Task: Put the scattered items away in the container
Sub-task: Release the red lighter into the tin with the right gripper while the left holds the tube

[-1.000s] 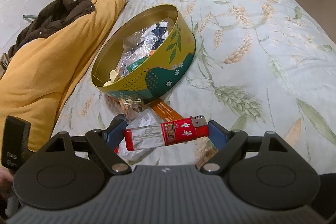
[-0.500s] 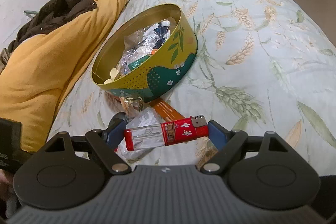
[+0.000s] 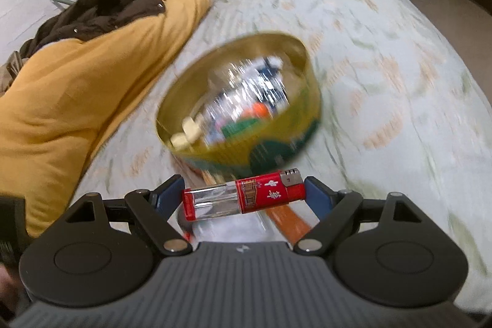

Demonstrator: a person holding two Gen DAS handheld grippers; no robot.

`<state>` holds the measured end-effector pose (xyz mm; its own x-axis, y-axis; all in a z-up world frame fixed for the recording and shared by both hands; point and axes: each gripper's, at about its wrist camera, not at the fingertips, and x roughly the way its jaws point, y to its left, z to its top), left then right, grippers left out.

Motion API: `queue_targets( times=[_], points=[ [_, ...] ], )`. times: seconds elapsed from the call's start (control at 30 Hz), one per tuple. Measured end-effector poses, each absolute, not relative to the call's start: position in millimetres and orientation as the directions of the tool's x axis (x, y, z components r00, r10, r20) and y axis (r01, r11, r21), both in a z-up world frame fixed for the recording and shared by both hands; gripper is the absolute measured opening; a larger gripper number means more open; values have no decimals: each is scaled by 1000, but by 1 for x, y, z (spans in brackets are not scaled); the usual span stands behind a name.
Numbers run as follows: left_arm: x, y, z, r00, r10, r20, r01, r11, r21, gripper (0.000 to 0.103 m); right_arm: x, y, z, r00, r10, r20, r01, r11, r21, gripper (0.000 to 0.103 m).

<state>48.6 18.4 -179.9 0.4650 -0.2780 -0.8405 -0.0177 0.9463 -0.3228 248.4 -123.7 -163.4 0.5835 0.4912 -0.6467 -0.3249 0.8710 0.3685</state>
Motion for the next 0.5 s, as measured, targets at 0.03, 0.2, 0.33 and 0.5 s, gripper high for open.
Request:
queue_targets(
  times=[0.03, 0.2, 0.33, 0.5],
  points=[
    [48, 20, -180, 469, -285, -836, -22, 943, -333, 68, 255, -117, -155, 586, 495, -641, -336, 869, 364, 84],
    [44, 26, -179, 496, -319, -808, -25, 924, -381, 68, 289, -79, -121, 606, 486, -630, -361, 873, 327, 84],
    [40, 30, -178, 505, -353, -788, -14, 909, -416, 68, 320, -51, -98, 636, 444, -631, -314, 896, 313, 84],
    [40, 41, -181, 499, -396, -771, -31, 881, -472, 68, 342, -35, -71, 693, 413, -591, -229, 903, 363, 103]
  ],
)
